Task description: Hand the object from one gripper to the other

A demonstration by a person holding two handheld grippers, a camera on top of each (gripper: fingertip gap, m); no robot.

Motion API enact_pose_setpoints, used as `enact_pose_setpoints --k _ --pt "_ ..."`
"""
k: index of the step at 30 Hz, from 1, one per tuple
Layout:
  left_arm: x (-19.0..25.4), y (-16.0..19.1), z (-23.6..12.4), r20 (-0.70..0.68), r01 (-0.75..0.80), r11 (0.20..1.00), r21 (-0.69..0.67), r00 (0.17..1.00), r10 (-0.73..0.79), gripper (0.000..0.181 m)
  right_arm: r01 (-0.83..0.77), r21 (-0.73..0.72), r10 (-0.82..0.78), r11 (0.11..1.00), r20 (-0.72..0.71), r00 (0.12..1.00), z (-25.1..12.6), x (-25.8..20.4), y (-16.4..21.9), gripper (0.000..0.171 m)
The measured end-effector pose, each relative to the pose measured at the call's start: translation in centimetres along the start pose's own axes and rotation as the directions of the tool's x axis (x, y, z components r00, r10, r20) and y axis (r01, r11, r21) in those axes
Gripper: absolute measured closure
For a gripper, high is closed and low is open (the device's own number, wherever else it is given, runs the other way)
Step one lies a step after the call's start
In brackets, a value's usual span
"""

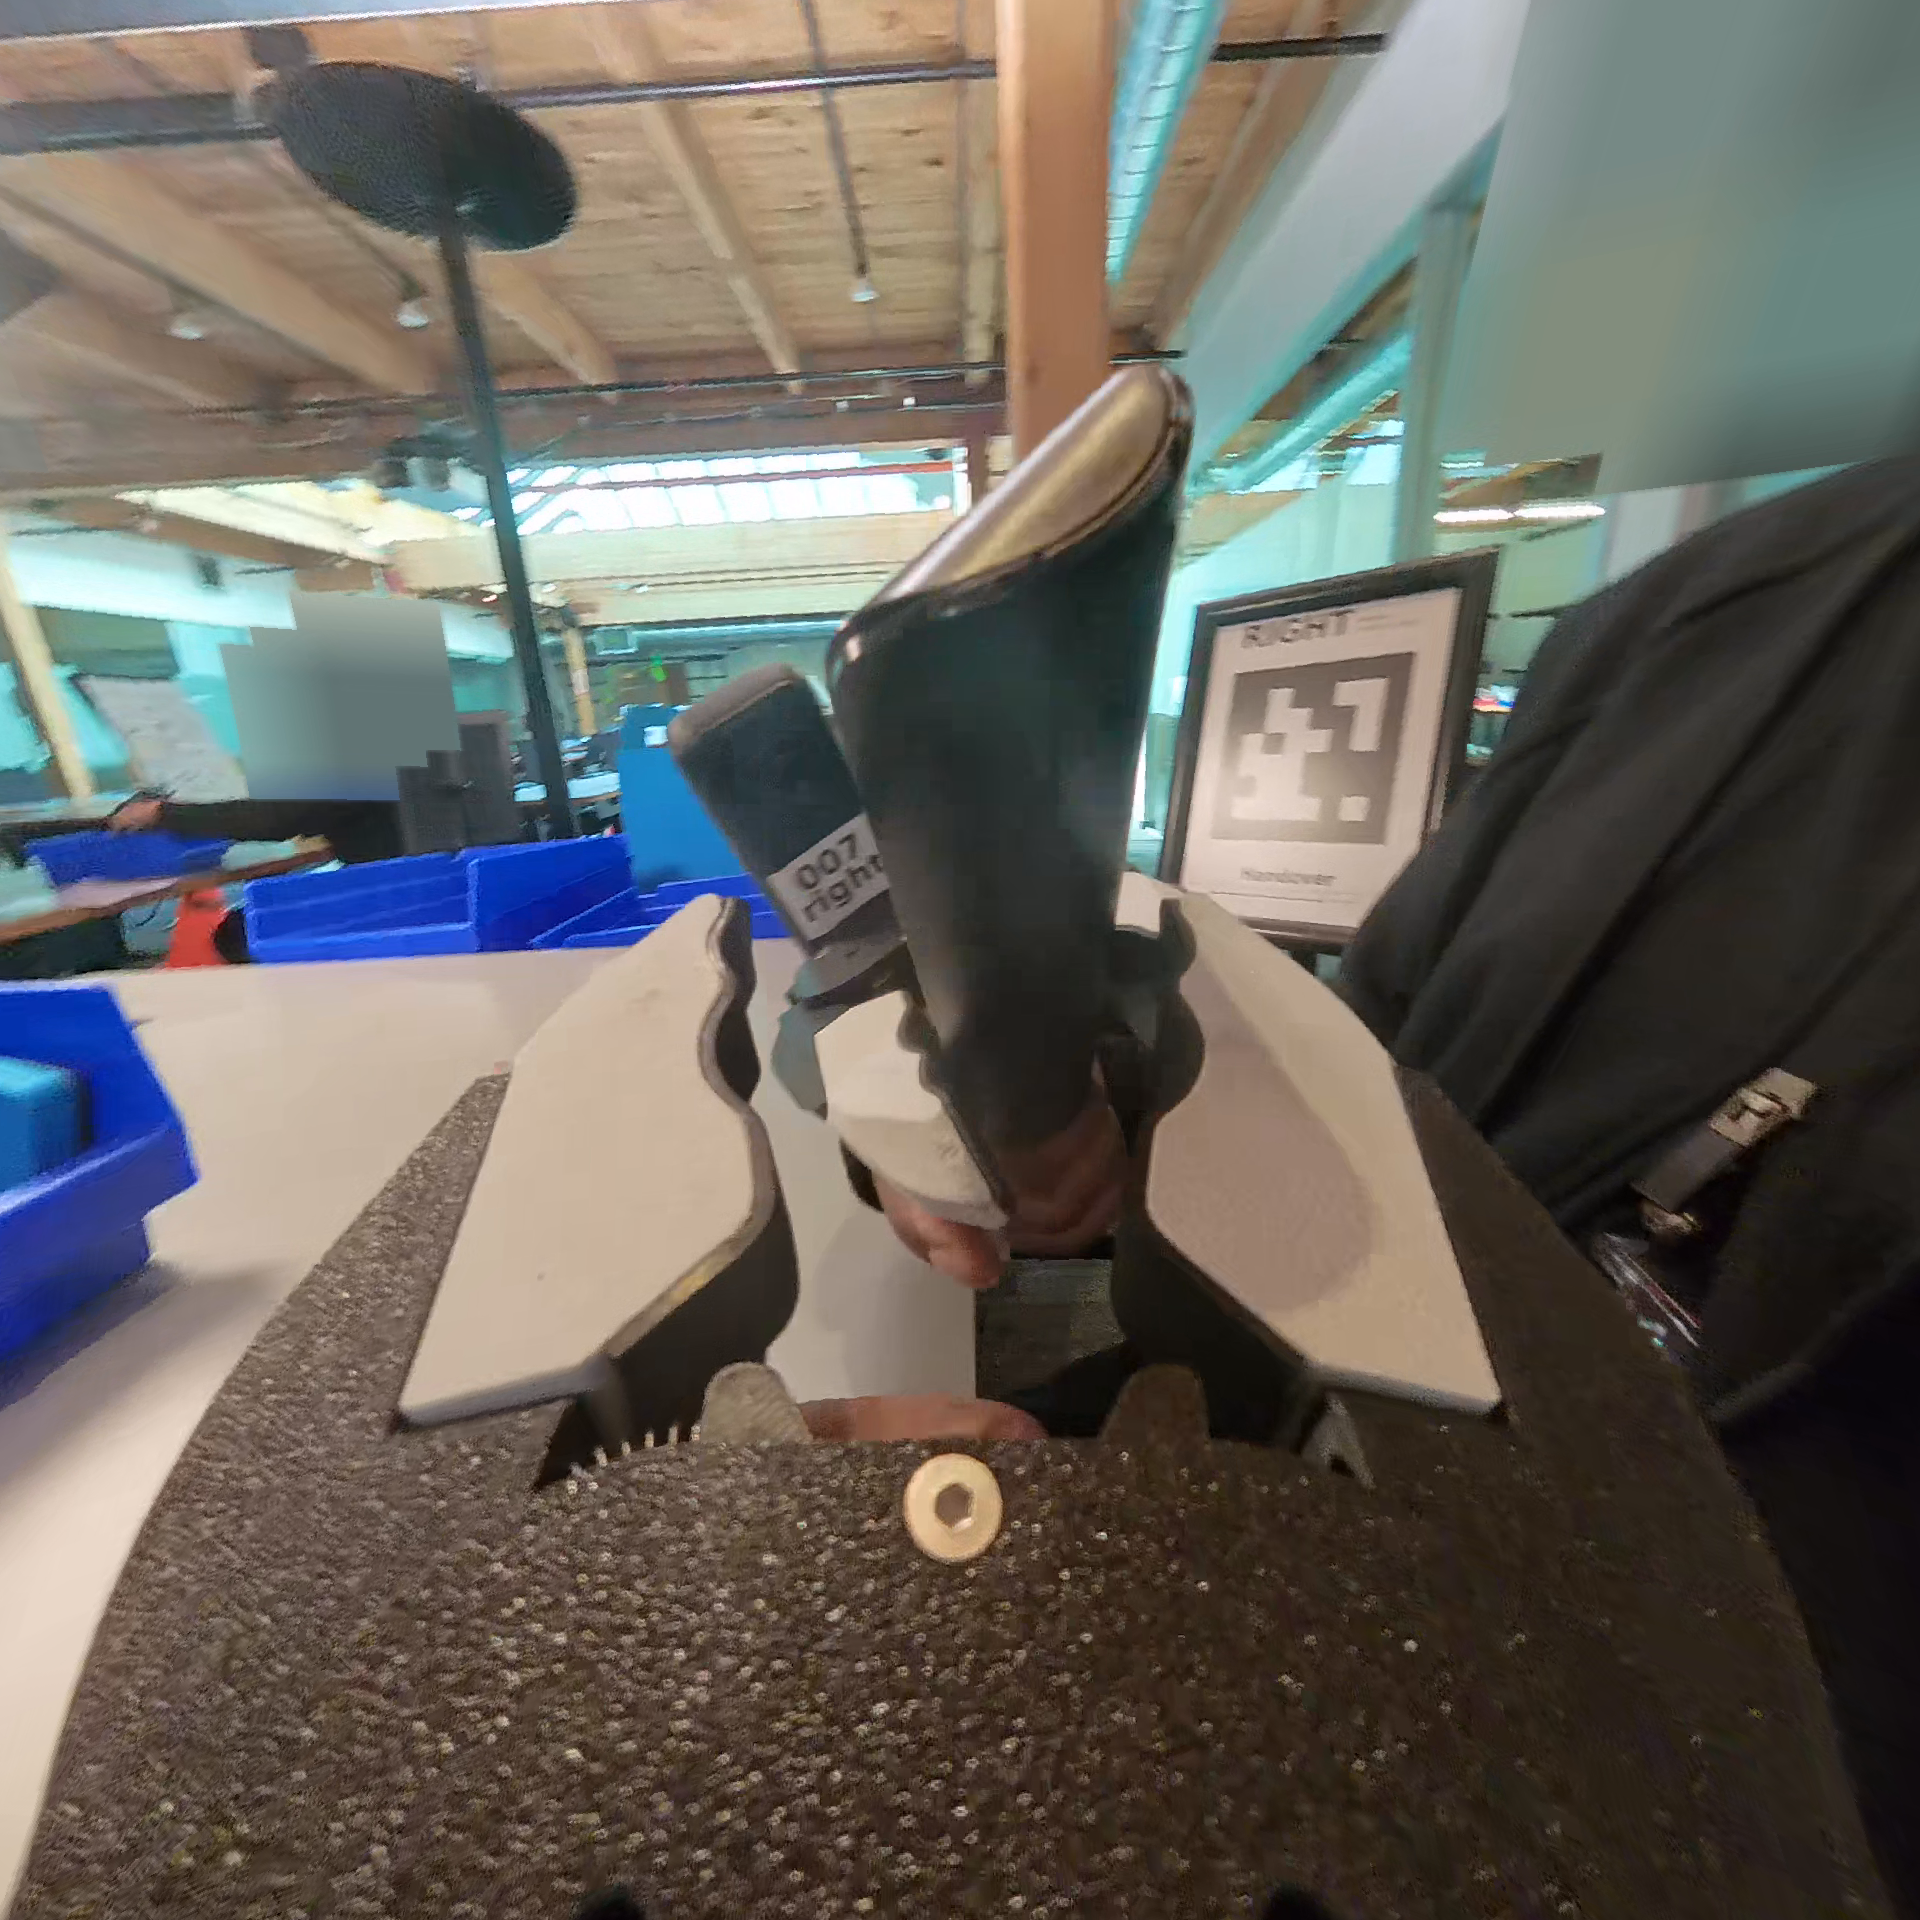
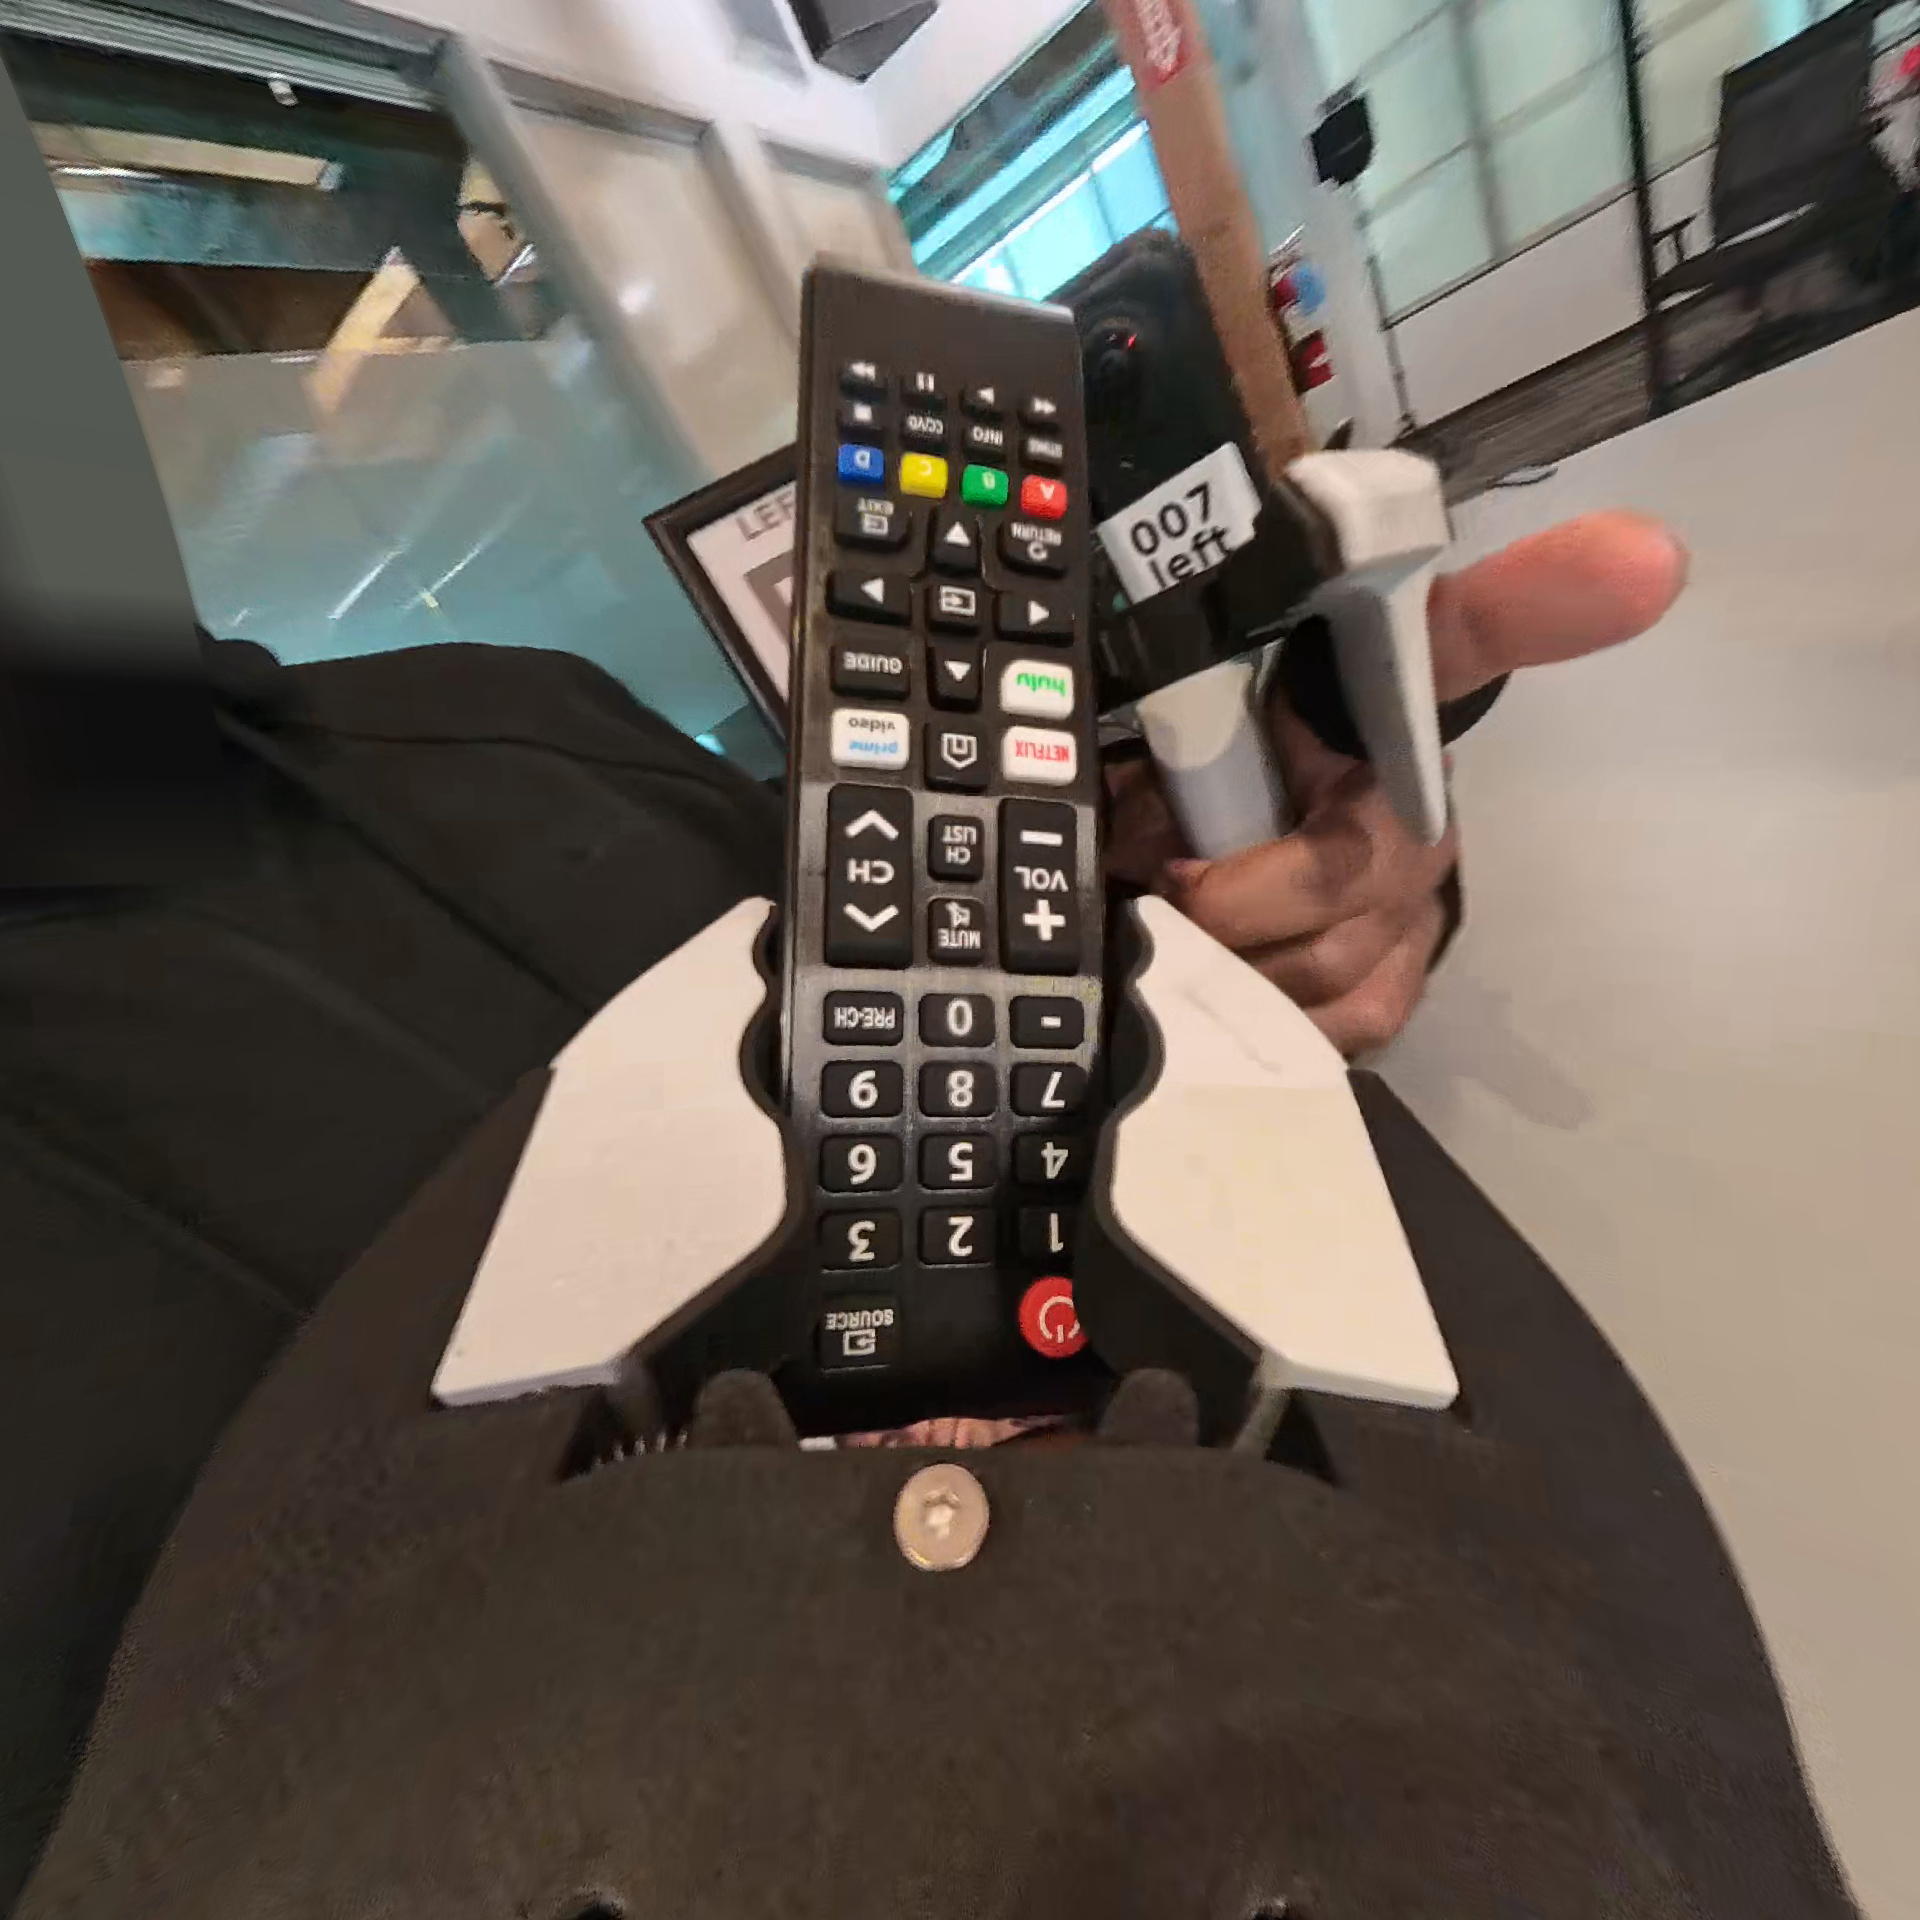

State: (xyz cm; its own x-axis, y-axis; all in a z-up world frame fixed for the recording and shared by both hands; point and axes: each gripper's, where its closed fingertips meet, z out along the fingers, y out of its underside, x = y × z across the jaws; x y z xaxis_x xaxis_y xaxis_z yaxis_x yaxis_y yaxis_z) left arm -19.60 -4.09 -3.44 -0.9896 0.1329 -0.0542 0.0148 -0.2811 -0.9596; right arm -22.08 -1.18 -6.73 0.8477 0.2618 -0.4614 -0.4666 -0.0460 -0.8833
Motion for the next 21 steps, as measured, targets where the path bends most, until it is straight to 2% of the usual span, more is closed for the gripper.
enact_pose_setpoints --k 3,6,9,10,13,16,18,21 --pt "1.8 0.0 0.1 -0.074 -0.067 0.998 0.014 0.995 0.068 0.121 -0.006 -0.036 0.006 0.999 -0.001 1.000 0.6 -0.1 0.6 0.112" --pt "1.4 0.0 0.1 -0.057 -0.064 0.998 -0.003 0.996 0.063 0.136 0.022 -0.039 -0.024 0.999 -0.045 0.999 0.5 0.4 0.6 0.112" --pt "-0.7 -0.4 -0.1 0.077 -0.064 0.998 -0.001 0.995 0.064 0.146 0.134 -0.013 -0.132 0.991 -0.294 0.947 -1.0 3.3 -0.8 0.125" --pt "-1.5 -0.5 -0.2 0.123 -0.054 0.999 0.003 0.991 0.053 0.147 0.203 -0.017 -0.193 0.979 -0.389 0.901 -1.8 4.2 -1.5 0.122" --pt "-3.8 -1.7 -0.8 0.251 0.033 0.994 0.107 0.966 -0.059 0.150 0.434 -0.041 -0.372 0.900 -0.591 0.716 -4.2 5.0 -4.0 0.117" --pt "-6.3 -2.2 -2.1 0.364 0.149 0.956 0.251 0.901 -0.236 0.151 0.647 -0.106 -0.508 0.755 -0.719 0.474 -6.0 4.3 -6.3 0.111" --pt "-7.9 -1.8 -3.1 0.407 0.246 0.911 0.331 0.834 -0.373 0.152 0.744 -0.248 -0.614 0.620 -0.744 0.264 -6.5 3.9 -6.6 0.111" --pt "-9.4 -1.1 -4.4 0.409 0.354 0.832 0.428 0.745 -0.527 0.153 0.746 -0.520 -0.763 0.417 -0.646 -0.023 -6.2 4.4 -5.7 0.106"
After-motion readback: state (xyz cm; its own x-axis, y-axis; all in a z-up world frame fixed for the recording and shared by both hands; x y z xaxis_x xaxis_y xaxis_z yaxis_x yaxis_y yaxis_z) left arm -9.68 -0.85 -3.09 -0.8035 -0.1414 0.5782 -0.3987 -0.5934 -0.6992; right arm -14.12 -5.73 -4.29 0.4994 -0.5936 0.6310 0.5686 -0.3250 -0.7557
